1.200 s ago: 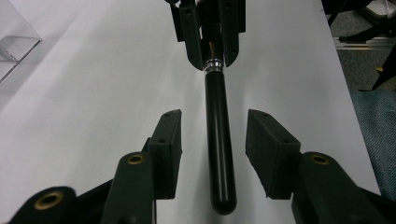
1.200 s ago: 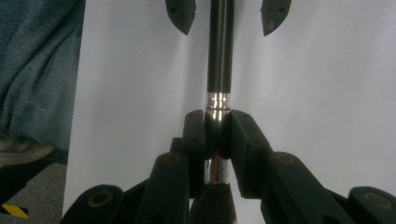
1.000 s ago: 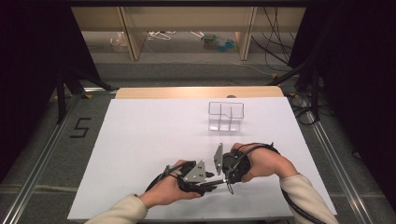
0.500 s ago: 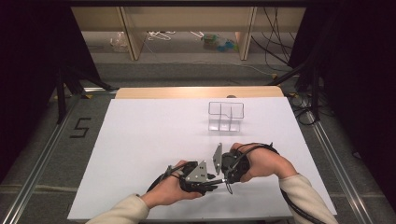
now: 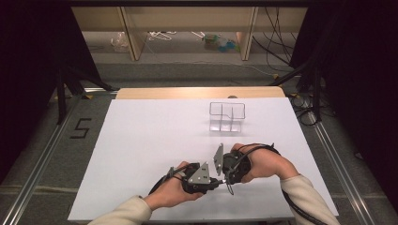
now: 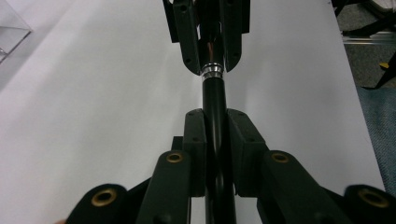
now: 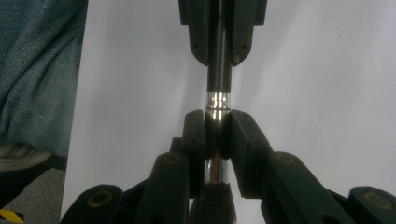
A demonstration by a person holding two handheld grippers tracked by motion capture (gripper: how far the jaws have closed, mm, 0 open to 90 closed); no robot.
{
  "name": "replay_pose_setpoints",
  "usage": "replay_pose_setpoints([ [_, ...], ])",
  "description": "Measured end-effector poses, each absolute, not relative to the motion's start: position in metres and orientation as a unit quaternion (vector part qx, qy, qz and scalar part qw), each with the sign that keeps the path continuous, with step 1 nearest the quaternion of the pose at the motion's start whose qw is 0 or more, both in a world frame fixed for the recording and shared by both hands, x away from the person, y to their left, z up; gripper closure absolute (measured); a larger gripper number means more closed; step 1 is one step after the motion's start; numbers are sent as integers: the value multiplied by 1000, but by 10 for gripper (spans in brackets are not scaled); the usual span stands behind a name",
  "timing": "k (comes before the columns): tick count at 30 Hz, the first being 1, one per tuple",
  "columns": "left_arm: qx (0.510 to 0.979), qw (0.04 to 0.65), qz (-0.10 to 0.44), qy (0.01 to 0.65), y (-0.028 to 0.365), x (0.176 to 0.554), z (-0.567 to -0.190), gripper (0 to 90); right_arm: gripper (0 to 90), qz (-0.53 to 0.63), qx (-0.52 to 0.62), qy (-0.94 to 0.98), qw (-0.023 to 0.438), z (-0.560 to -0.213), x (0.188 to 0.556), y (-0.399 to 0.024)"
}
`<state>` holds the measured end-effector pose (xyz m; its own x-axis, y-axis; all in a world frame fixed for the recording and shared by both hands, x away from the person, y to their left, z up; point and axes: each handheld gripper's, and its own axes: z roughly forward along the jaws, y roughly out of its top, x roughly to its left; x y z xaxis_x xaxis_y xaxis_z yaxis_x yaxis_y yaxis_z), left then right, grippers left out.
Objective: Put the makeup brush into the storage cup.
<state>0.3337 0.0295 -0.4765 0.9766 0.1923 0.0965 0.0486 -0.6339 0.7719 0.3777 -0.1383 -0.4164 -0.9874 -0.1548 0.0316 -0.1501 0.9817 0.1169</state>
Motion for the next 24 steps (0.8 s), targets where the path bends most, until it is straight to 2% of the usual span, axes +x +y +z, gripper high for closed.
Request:
replay_pose_setpoints([
  [3, 901, 420, 90, 65, 30, 333, -475, 786, 760, -64, 86, -994, 19, -416, 379, -139],
  [4, 902, 416, 94, 63, 30, 333, -475, 786, 723, -66, 72, -995, 24, -415, 378, -140],
  [6, 899, 421, 95, 72, 31, 333, -475, 787, 570, -92, 61, -994, 7, -414, 380, -142],
  [9, 898, 420, 102, 79, 35, 335, -474, 787, 404, -135, 34, -990, -4, -410, 386, -149],
  [15, 894, 424, 107, 96, 45, 339, -475, 787, 200, -208, -37, -977, -24, -402, 390, -171],
  [19, 889, 431, 114, 104, 49, 337, -474, 788, 170, -245, -66, -967, -31, -405, 385, -187],
  [24, 884, 434, 124, 119, 58, 337, -472, 788, 165, -302, -117, -944, -71, -407, 384, -203],
])
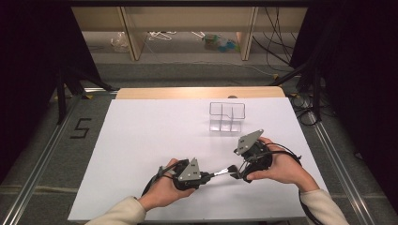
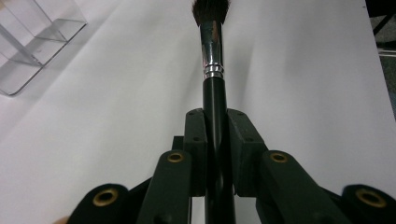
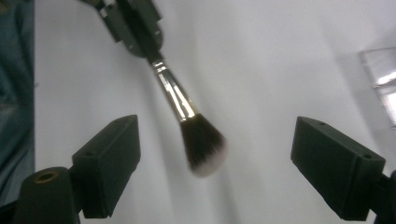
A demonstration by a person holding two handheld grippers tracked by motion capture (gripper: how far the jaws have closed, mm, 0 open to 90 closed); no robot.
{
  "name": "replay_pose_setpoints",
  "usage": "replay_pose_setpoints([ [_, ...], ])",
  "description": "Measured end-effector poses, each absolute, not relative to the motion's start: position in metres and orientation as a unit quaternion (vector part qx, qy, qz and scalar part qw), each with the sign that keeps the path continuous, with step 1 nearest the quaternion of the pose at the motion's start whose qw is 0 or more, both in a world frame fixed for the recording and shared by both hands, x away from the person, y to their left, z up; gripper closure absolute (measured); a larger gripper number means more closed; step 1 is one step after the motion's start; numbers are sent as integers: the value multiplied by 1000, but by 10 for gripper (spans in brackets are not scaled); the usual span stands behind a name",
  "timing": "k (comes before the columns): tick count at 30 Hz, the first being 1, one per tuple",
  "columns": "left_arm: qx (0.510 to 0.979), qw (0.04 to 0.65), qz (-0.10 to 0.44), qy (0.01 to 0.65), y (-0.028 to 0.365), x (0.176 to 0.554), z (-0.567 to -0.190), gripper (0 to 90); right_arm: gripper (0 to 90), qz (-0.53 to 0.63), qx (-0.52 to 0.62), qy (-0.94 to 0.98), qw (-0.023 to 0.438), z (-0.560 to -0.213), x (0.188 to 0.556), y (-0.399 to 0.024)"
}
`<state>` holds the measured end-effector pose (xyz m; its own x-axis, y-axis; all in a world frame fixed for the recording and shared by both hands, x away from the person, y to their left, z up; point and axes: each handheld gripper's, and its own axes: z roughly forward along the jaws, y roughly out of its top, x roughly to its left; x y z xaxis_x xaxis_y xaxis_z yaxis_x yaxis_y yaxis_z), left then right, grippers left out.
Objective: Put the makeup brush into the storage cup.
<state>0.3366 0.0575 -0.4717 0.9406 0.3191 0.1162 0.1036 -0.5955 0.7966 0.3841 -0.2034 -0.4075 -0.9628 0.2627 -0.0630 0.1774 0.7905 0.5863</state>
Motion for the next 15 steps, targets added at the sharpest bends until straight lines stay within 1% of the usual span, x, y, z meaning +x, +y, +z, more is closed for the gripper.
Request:
replay_pose_setpoints([
  [3, 879, 449, 109, 117, 61, 338, -471, 788, 163, 349, 159, 921, 72, -406, 385, -213],
  [7, 870, 453, 128, 145, 67, 340, -466, 788, 162, 390, 204, 895, 78, -410, 385, -221],
  [10, 867, 455, 134, 152, 69, 340, -465, 788, 162, 404, 232, 881, 87, -415, 383, -225],
  [14, 859, 465, 142, 164, 70, 340, -464, 788, 162, 422, 251, 867, 84, -419, 379, -228],
  [15, 854, 470, 146, 167, 70, 340, -464, 788, 162, 427, 258, 862, 91, -420, 378, -228],
])
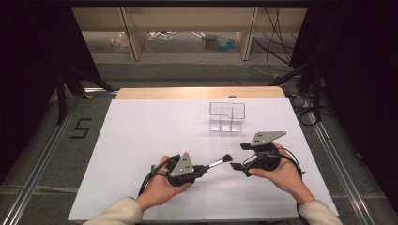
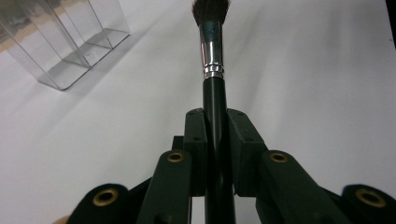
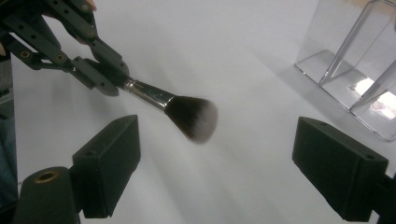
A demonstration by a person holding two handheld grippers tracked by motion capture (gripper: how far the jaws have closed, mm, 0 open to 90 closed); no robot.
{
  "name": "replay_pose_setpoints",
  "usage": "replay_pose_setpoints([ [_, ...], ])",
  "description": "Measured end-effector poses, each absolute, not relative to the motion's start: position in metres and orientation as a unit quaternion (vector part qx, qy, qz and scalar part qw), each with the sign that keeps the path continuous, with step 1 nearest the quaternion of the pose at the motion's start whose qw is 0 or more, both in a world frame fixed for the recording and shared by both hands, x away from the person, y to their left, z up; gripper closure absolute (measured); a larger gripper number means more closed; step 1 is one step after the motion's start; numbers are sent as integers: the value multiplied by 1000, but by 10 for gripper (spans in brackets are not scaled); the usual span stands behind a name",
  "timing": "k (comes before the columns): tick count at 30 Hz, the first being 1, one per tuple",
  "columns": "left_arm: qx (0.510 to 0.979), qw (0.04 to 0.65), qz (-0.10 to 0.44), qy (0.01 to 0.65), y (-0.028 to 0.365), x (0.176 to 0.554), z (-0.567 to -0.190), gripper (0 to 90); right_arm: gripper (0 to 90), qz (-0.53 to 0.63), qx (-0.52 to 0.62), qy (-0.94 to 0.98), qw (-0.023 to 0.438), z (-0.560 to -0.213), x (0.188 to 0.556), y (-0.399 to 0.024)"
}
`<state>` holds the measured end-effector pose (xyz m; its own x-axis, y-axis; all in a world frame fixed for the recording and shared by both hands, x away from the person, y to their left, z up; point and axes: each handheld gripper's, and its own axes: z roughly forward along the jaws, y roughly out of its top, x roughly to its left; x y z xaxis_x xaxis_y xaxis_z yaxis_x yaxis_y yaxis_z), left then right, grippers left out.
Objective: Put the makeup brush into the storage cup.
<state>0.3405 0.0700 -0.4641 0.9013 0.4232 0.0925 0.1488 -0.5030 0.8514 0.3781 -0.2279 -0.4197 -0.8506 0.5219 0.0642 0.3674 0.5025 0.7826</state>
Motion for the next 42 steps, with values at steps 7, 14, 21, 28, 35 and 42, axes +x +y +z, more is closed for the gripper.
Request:
replay_pose_setpoints([
  [7, 835, 490, 164, 189, 74, 342, -459, 788, 170, 458, 301, 834, 63, -425, 373, -229],
  [14, 821, 505, 166, 207, 76, 343, -459, 787, 170, 487, 311, 815, 46, -428, 366, -218],
  [21, 812, 514, 170, 216, 76, 343, -458, 788, 171, 495, 318, 808, 38, -432, 363, -210],
  [28, 807, 521, 170, 218, 74, 342, -458, 787, 174, 518, 321, 793, 24, -434, 364, -204],
  [35, 802, 527, 176, 218, 69, 340, -457, 787, 173, 535, 340, 773, 22, -435, 364, -202],
  [42, 799, 528, 178, 227, 69, 341, -458, 787, 170, 524, 345, 778, 26, -436, 360, -194],
])
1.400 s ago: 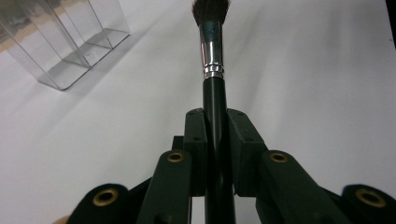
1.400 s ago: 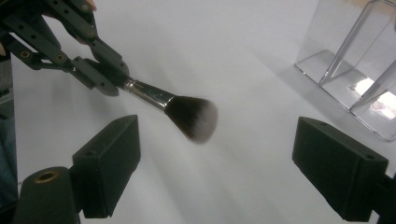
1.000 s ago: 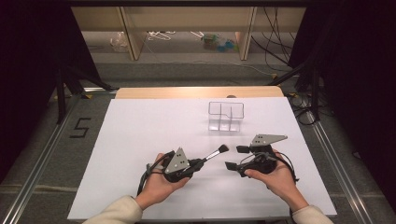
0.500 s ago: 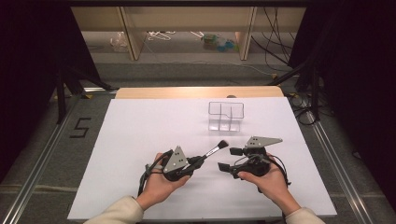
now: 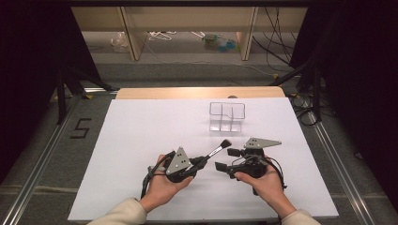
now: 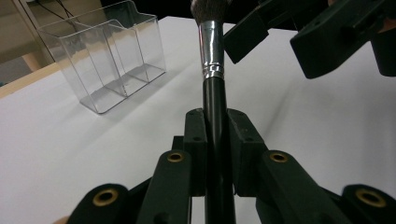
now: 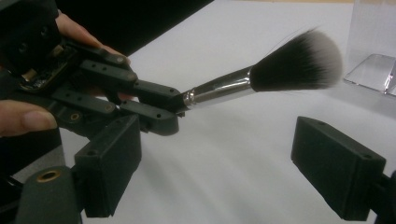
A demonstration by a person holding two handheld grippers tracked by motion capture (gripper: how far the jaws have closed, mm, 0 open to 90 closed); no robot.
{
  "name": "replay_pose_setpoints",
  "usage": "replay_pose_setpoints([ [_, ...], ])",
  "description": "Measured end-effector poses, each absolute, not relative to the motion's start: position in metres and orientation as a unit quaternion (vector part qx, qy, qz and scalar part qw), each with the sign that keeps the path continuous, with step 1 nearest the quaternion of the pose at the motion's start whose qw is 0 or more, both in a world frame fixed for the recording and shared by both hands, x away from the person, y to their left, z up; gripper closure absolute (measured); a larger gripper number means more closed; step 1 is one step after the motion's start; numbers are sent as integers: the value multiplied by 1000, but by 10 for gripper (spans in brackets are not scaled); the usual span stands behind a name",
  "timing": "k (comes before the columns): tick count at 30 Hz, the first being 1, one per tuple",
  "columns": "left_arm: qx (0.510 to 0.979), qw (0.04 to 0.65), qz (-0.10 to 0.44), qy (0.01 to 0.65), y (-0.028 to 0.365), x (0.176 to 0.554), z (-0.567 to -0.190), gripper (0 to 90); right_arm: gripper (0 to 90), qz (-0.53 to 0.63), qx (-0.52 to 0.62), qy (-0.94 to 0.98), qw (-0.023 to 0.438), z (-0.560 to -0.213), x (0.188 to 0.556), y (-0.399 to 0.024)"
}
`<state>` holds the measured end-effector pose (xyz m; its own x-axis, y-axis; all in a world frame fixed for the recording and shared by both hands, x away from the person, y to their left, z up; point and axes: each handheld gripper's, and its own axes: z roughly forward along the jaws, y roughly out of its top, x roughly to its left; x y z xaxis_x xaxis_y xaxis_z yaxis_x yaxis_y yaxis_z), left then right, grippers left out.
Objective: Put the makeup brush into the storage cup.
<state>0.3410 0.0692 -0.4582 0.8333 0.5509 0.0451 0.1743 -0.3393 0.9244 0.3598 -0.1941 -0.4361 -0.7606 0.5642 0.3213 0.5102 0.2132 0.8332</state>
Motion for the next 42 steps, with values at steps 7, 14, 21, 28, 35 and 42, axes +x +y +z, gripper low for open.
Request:
replay_pose_setpoints([
  [7, 796, 531, 177, 230, 67, 340, -459, 787, 170, 534, 350, 769, 15, -438, 359, -190],
  [14, 792, 534, 181, 234, 66, 341, -458, 787, 174, 545, 363, 756, 10, -439, 359, -188],
  [21, 790, 537, 182, 234, 64, 341, -459, 787, 179, 552, 363, 751, 13, -439, 361, -187],
  [28, 792, 534, 185, 230, 60, 339, -459, 787, 186, 559, 374, 741, 5, -440, 364, -185],
  [35, 792, 535, 186, 227, 57, 338, -460, 787, 214, 563, 390, 729, -4, -442, 366, -181],
  [42, 791, 536, 181, 233, 56, 337, -461, 787, 258, 565, 402, 721, -4, -444, 368, -179],
])
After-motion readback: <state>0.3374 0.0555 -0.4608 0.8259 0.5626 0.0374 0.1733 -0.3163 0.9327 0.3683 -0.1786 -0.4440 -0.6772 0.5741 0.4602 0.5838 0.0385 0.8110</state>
